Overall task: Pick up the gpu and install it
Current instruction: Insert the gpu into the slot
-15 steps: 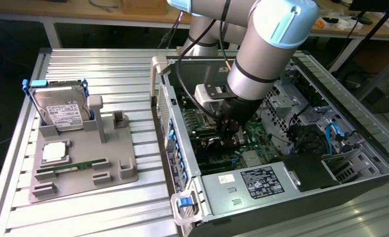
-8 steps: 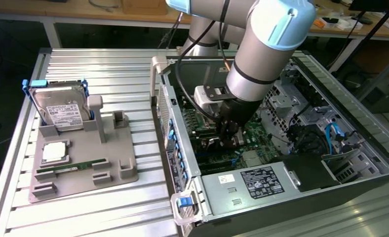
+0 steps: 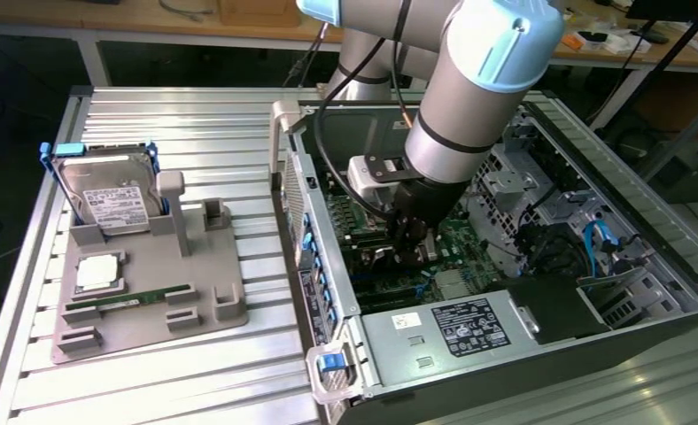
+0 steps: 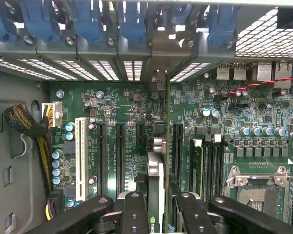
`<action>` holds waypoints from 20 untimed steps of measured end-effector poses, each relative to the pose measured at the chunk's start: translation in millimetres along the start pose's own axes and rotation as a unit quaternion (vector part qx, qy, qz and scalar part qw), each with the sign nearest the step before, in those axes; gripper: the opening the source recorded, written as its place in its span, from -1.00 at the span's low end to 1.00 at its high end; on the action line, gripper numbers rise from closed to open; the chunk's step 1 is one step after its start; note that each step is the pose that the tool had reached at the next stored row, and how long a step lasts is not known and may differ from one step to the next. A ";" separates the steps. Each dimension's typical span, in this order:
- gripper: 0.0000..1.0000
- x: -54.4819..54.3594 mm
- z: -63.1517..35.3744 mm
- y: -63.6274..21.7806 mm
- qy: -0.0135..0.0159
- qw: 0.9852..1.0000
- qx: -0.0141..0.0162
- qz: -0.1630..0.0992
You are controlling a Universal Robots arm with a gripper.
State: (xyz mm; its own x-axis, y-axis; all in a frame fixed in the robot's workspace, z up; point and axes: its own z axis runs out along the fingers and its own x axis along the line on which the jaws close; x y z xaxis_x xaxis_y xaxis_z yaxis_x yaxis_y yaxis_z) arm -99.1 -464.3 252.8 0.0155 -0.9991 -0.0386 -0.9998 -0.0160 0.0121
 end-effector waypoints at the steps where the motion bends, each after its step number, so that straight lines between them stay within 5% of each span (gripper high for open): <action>1: -0.45 0.0 0.0 0.0 0.000 1.000 0.000 0.000; 20: -0.45 -0.1 -1.9 0.0 0.000 1.000 0.000 0.000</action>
State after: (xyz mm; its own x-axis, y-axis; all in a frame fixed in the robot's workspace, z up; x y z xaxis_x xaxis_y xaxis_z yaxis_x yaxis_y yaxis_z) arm -99.1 -464.2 254.8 0.0155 -0.9991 -0.0389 -0.9998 -0.0159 0.0118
